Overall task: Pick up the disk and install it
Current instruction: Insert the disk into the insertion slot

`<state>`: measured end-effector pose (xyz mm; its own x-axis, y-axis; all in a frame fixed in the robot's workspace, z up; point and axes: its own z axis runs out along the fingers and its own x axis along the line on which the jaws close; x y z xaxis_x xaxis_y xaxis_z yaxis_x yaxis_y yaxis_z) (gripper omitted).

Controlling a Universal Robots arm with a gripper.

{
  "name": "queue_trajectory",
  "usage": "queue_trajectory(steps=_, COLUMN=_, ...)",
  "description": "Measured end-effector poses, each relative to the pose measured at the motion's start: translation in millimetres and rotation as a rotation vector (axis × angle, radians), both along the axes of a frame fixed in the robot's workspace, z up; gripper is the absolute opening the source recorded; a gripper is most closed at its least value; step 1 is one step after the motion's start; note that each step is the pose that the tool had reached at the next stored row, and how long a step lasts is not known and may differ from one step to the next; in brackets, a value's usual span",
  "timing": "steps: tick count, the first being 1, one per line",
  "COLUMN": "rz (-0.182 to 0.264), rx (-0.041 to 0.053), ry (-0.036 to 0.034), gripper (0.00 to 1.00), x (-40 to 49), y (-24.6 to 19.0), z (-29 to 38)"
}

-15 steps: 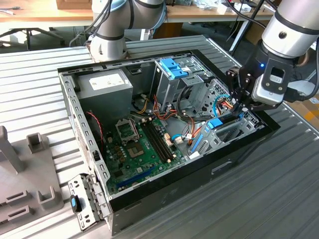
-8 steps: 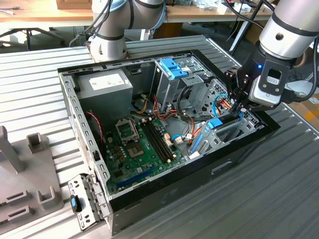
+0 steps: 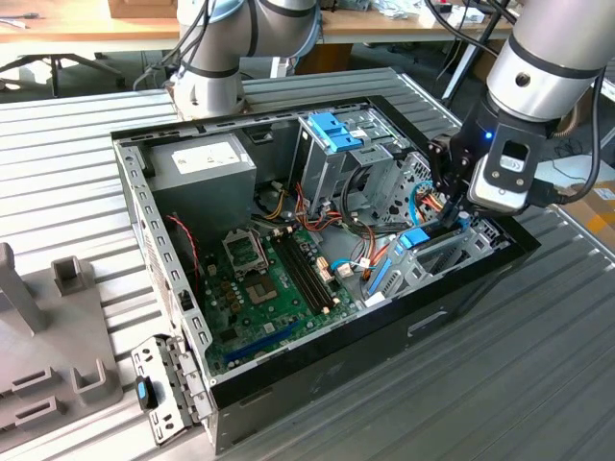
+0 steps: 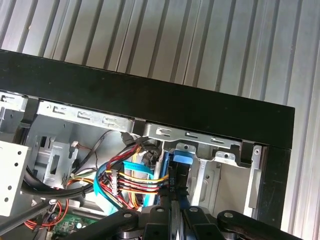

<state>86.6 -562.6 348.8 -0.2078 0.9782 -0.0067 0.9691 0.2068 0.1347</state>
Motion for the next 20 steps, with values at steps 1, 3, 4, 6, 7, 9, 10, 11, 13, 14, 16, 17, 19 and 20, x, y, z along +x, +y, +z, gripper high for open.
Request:
queue_trajectory(steps=1, rz=-0.003, rx=-0.0001, ry=-0.0031, gripper=0.16, x=-0.7, y=0.1, z=-0.6)
queue_trajectory(steps=3, rz=-0.017, rx=-0.0002, ry=-0.0075, gripper=0.16, x=-1.1, y=0.9, z=-1.9)
queue_trajectory(steps=4, rz=-0.022, rx=-0.0003, ry=-0.0084, gripper=0.16, x=-1.3, y=1.2, z=-2.1)
queue_trajectory(steps=6, rz=-0.034, rx=-0.0002, ry=-0.0101, gripper=0.16, x=-2.1, y=1.9, z=-2.6)
queue_trajectory(steps=7, rz=-0.038, rx=-0.0001, ry=-0.0105, gripper=0.16, x=-2.6, y=2.2, z=-2.7)
queue_trajectory(steps=9, rz=-0.047, rx=-0.0001, ry=-0.0107, gripper=0.16, x=-3.9, y=2.5, z=-2.7)
queue_trajectory(steps=10, rz=-0.058, rx=0.0, ry=-0.0108, gripper=0.16, x=-4.2, y=2.5, z=-2.8)
queue_trajectory(steps=11, rz=-0.063, rx=-0.0002, ry=-0.0108, gripper=0.16, x=-4.2, y=2.5, z=-2.7)
queue_trajectory(steps=13, rz=-0.072, rx=0.0015, ry=-0.0108, gripper=0.16, x=-4.3, y=2.5, z=-2.4)
queue_trajectory(steps=14, rz=-0.074, rx=0.003, ry=-0.0108, gripper=0.16, x=-4.3, y=2.5, z=-2.1)
queue_trajectory(steps=16, rz=-0.076, rx=0.0049, ry=-0.0107, gripper=0.16, x=-4.3, y=2.6, z=-2.1)
queue_trajectory(steps=17, rz=-0.076, rx=0.0049, ry=-0.0106, gripper=0.16, x=-4.3, y=2.6, z=-2.0)
queue_trajectory(steps=19, rz=-0.076, rx=0.0053, ry=-0.0107, gripper=0.16, x=-4.3, y=2.5, z=-2.0)
queue_trajectory(steps=20, rz=-0.076, rx=0.0069, ry=-0.0117, gripper=0.16, x=-4.3, y=2.5, z=-2.0)
